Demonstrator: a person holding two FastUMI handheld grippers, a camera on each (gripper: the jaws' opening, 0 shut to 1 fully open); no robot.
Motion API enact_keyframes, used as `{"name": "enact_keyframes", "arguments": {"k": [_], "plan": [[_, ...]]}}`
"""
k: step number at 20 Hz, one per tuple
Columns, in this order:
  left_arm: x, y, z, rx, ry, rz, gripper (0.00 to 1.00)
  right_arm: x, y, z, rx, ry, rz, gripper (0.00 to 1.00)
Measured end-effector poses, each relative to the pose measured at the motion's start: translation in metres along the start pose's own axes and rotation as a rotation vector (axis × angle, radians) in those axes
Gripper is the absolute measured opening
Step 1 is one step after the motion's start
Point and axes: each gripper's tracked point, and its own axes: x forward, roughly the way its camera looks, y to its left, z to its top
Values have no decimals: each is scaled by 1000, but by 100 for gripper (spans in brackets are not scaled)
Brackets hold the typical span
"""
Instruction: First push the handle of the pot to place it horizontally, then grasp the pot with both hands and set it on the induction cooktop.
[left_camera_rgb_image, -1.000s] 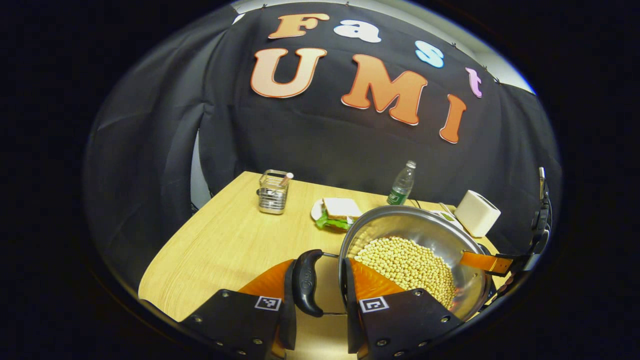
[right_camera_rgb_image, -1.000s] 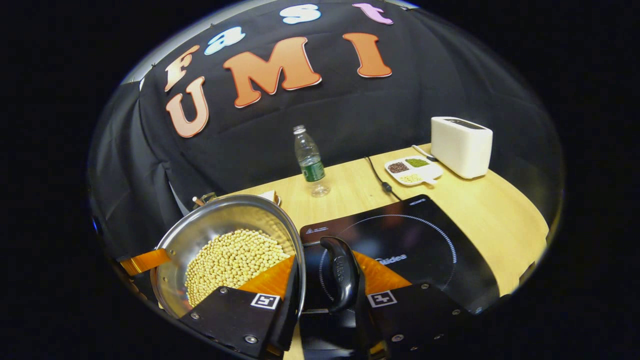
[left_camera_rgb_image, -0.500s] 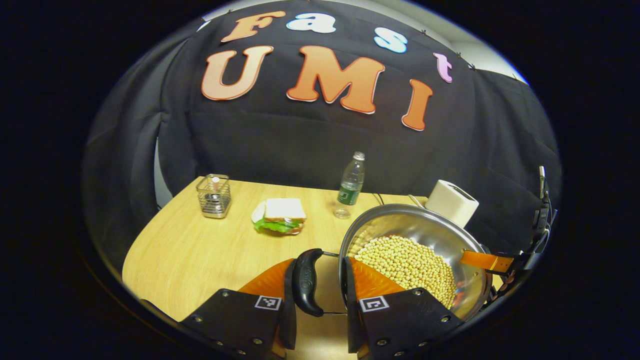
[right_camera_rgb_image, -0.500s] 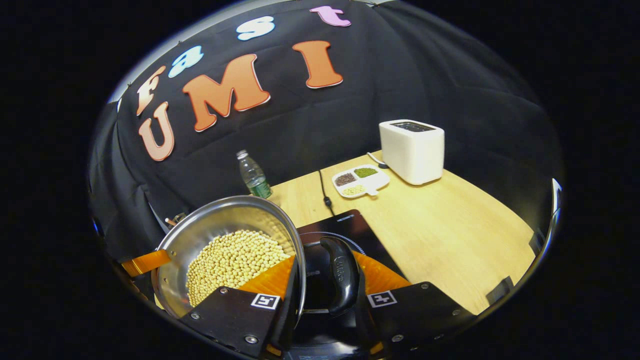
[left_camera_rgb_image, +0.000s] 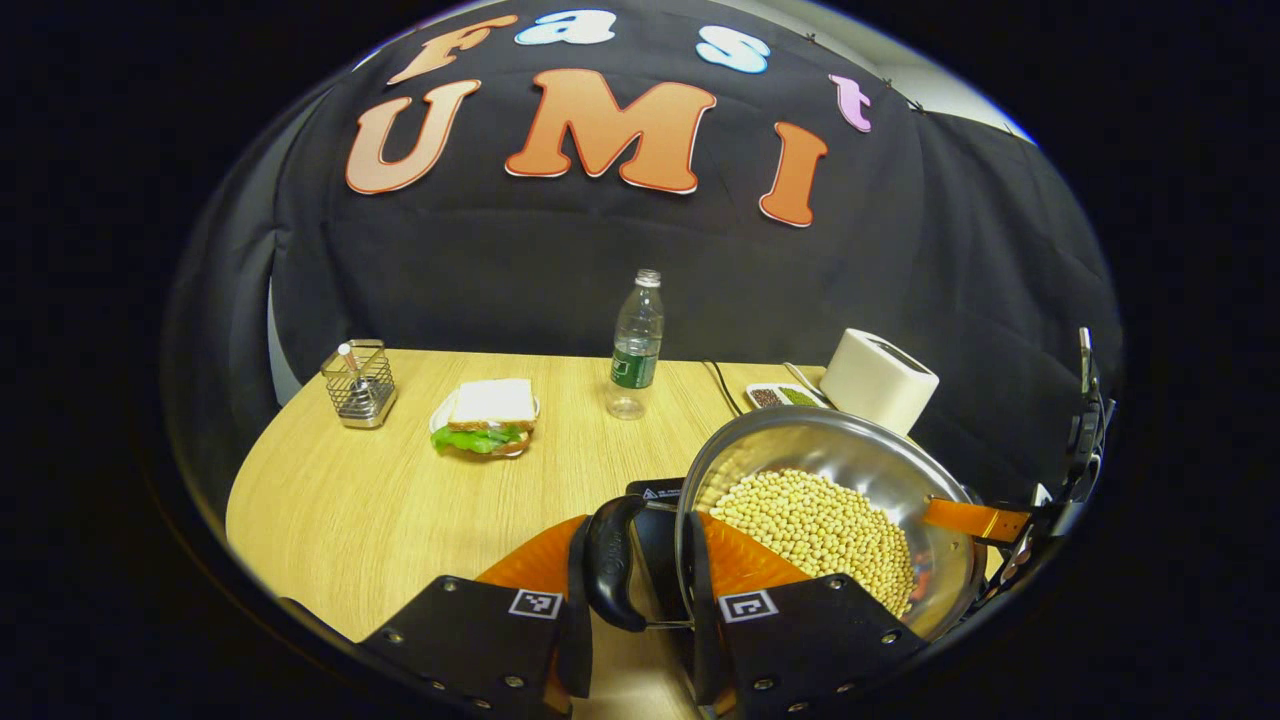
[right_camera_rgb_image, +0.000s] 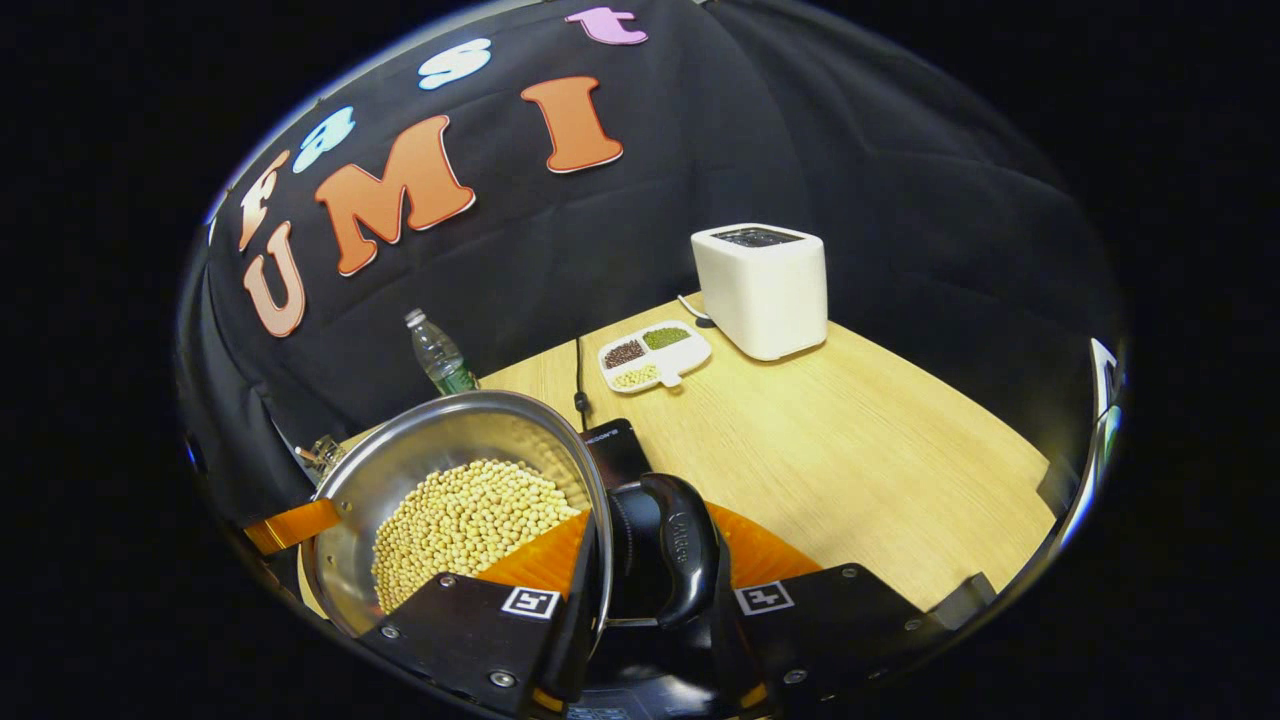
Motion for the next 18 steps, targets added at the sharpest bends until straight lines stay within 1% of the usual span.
{"name": "enact_keyframes", "arguments": {"k": [2, 3, 4, 5, 9, 13, 14, 15, 16, 17, 18], "plan": [[5, -6, -6, -5, 15, -3, 42, 3, -6, -1, 0, 10, -6, 49], [7, -8, -8, -4, 19, -4, 42, 6, -9, -2, 4, 14, -7, 45], [9, -10, -9, -1, 23, -3, 42, 7, -12, -4, 4, 19, -8, 45], [11, -12, -11, 1, 25, -2, 42, 10, -14, -6, 7, 22, -10, 49], [17, -14, -17, 3, 40, 1, 42, 15, -19, -8, 16, 29, -8, 49], [18, -12, -21, -28, 33, -10, 41, 16, -16, -8, -8, 24, 3, 50], [19, -10, -25, -33, 41, -10, 42, 16, -15, -8, -30, 15, 6, 53], [19, -9, -30, -45, 53, -11, 46, 16, -14, -5, -51, -2, 0, 54], [16, -10, -27, -47, 36, -6, 49, 16, -14, -7, -76, 1, -1, 54], [14, -9, -22, -33, 15, -1, 54, 17, -14, -8, -100, 5, -7, 61], [10, -8, -13, -7, -9, 7, 54, 16, -18, -8, -118, 9, -18, 65]]}}
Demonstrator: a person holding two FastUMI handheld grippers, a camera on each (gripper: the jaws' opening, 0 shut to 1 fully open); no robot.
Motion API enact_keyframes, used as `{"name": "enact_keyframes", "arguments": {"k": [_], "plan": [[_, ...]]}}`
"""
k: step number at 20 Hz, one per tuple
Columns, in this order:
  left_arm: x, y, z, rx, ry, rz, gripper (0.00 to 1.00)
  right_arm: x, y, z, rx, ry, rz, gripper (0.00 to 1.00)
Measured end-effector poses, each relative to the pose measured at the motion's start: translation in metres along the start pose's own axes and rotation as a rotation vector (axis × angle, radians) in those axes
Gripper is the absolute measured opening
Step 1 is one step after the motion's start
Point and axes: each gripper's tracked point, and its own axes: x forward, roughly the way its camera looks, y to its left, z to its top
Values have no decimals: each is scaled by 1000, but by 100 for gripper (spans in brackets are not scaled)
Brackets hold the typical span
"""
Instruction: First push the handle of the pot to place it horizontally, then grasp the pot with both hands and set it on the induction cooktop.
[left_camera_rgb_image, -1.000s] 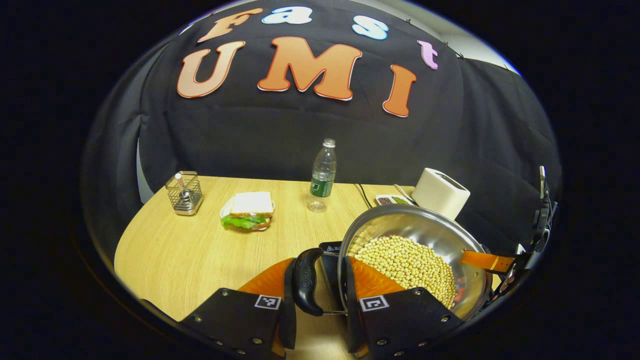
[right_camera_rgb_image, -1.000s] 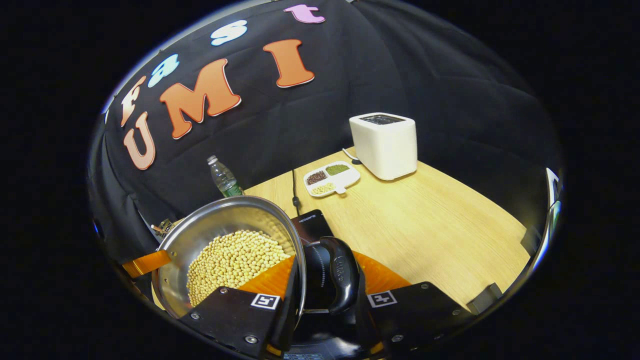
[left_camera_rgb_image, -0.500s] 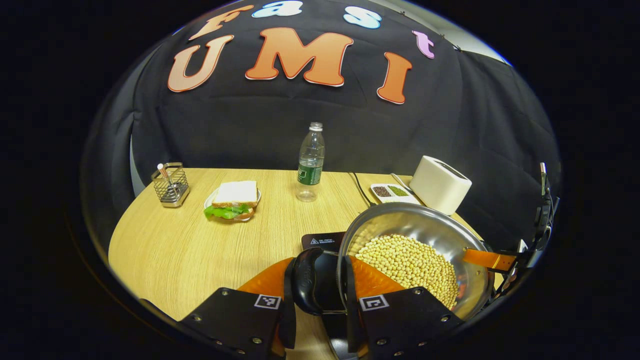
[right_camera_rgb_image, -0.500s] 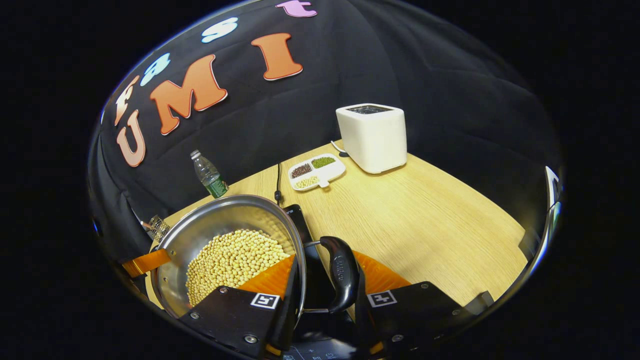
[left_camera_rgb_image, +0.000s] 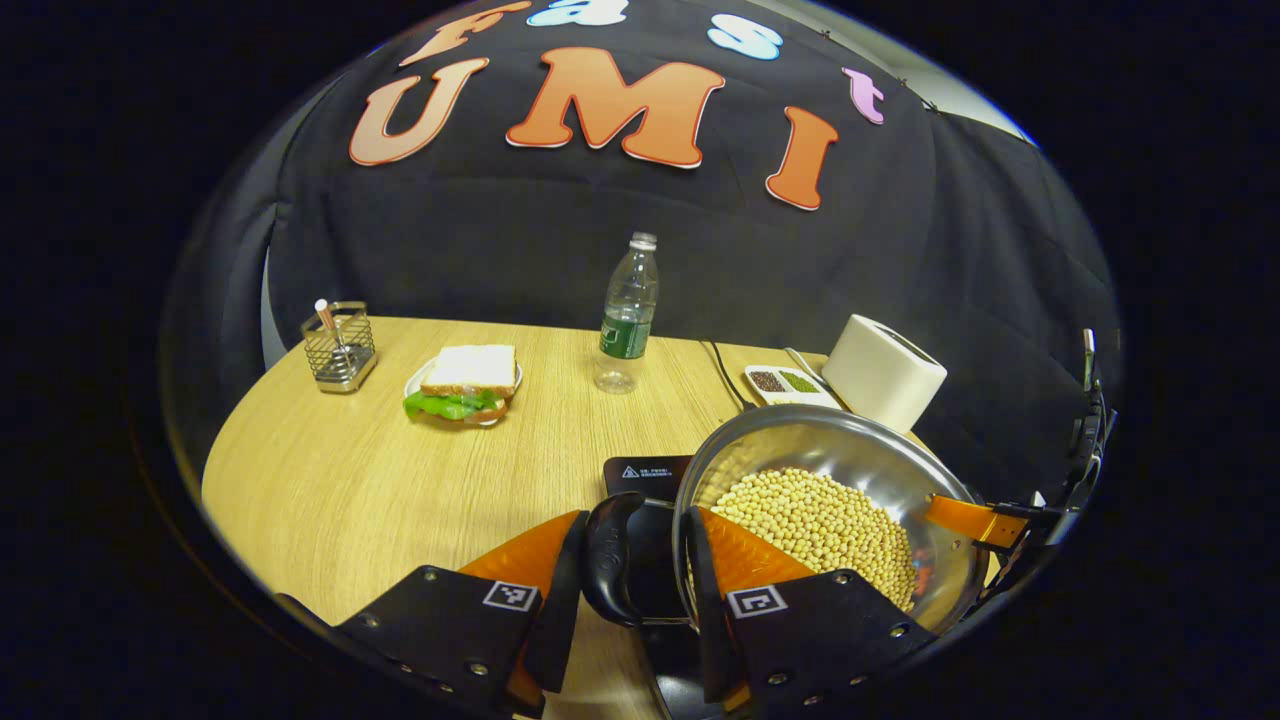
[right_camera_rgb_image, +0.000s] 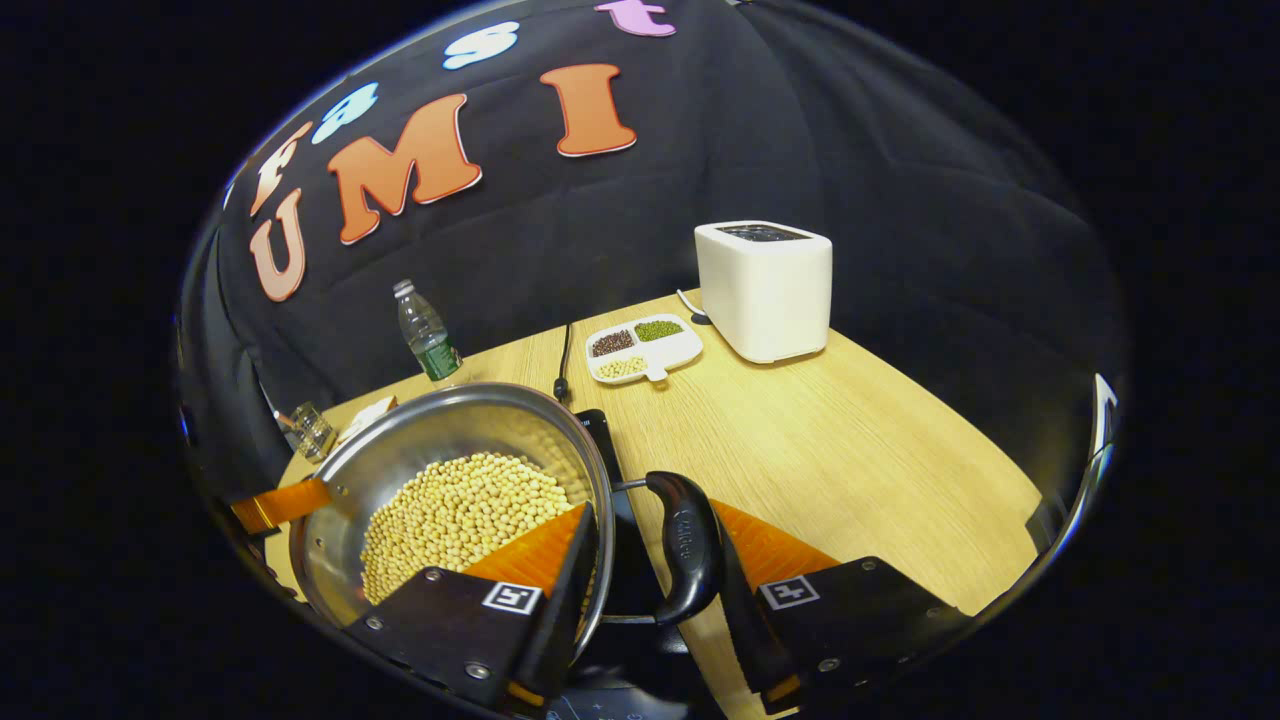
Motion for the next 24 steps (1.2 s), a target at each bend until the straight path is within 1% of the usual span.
{"name": "enact_keyframes", "arguments": {"k": [1, 2, 3, 4, 6, 7, 9, 11, 13, 16, 17, 18, 20, 21, 22, 24], "plan": [[-7, 3, 11, 30, -38, 14, 54, -3, -5, 4, -12, -7, -19, 71], [-14, 8, 22, 55, -75, 39, 57, -7, -10, 11, -19, -24, -33, 86], [-23, 12, 33, 73, -105, 64, 62, -12, -14, 21, -23, -44, -44, 92], [-32, 18, 43, 84, -126, 91, 66, -19, -14, 29, -20, -61, -37, 95], [-51, 31, 66, 98, -177, 138, 75, -34, -19, 53, -32, -115, -43, 96], [-61, 35, 77, 100, -205, 155, 75, -44, -20, 68, -45, -151, -46, 95], [-87, 43, 102, 93, -261, 174, 75, -68, -18, 99, -59, -223, -43, 95], [-115, 51, 125, 79, -302, 196, 75, -92, -9, 123, -52, -274, -13, 95], [-145, 60, 154, 90, -367, 218, 75, -117, 2, 145, -53, -320, 19, 95], [-195, 78, 193, 117, -462, 274, 75, -160, 13, 184, -78, -415, 50, 95], [-211, 82, 206, 116, -489, 287, 72, -176, 19, 195, -82, -440, 65, 95], [-226, 86, 214, 118, -509, 299, 75, -190, 23, 206, -87, -469, 79, 95], [-261, 99, 236, 151, -565, 352, 72, -220, 28, 230, -108, -541, 80, 95], [-278, 102, 247, 171, -596, 381, 74, -235, 32, 242, -117, -577, 85, 100], [-291, 105, 252, 191, -615, 401, 72, -249, 34, 248, -119, -605, 94, 95], [-307, 98, 254, 195, -634, 392, 72, -275, 38, 258, -110, -649, 114, 95]]}}
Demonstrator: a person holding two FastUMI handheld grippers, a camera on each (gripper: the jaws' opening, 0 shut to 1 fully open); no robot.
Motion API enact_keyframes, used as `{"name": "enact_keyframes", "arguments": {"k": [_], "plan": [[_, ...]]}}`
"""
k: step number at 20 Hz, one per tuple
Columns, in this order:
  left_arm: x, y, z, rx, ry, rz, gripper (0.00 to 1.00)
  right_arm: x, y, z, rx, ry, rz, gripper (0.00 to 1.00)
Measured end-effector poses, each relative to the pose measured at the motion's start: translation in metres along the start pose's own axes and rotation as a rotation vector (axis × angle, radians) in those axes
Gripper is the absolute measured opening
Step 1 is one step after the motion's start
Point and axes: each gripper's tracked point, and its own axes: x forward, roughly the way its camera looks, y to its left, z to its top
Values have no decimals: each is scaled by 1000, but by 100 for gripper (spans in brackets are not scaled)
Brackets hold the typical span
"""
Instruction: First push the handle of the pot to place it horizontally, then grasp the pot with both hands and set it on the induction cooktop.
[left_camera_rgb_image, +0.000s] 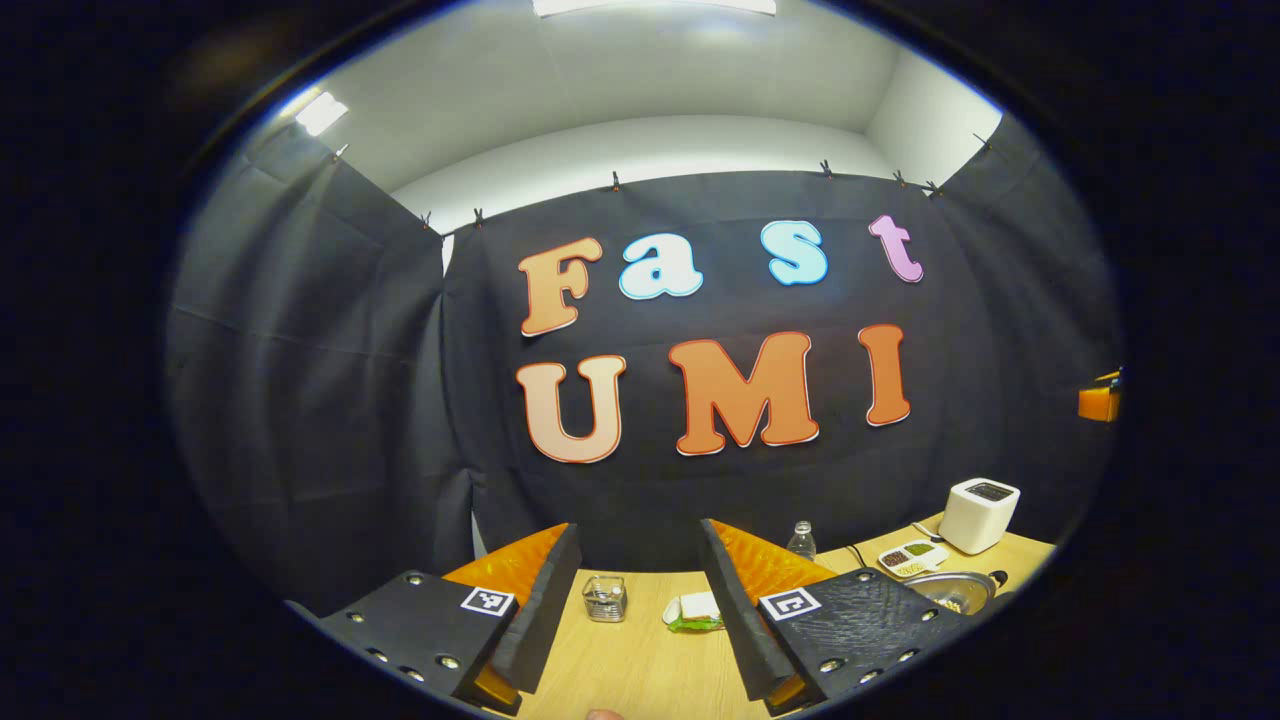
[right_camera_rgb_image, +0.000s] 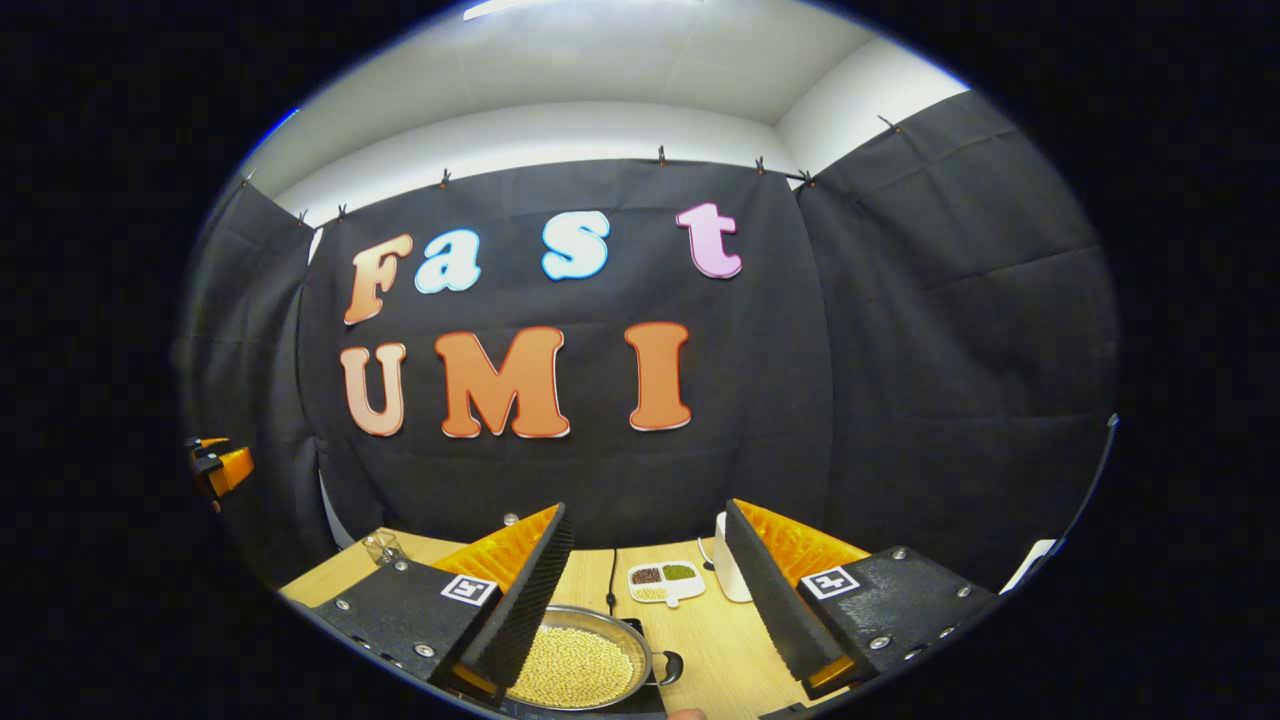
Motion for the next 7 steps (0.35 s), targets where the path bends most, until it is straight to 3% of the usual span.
{"name": "enact_keyframes", "arguments": {"k": [7], "plan": [[-21, 1, 30, 27, -43, -5, 73, -25, 2, 29, 24, -55, 21, 95]]}}
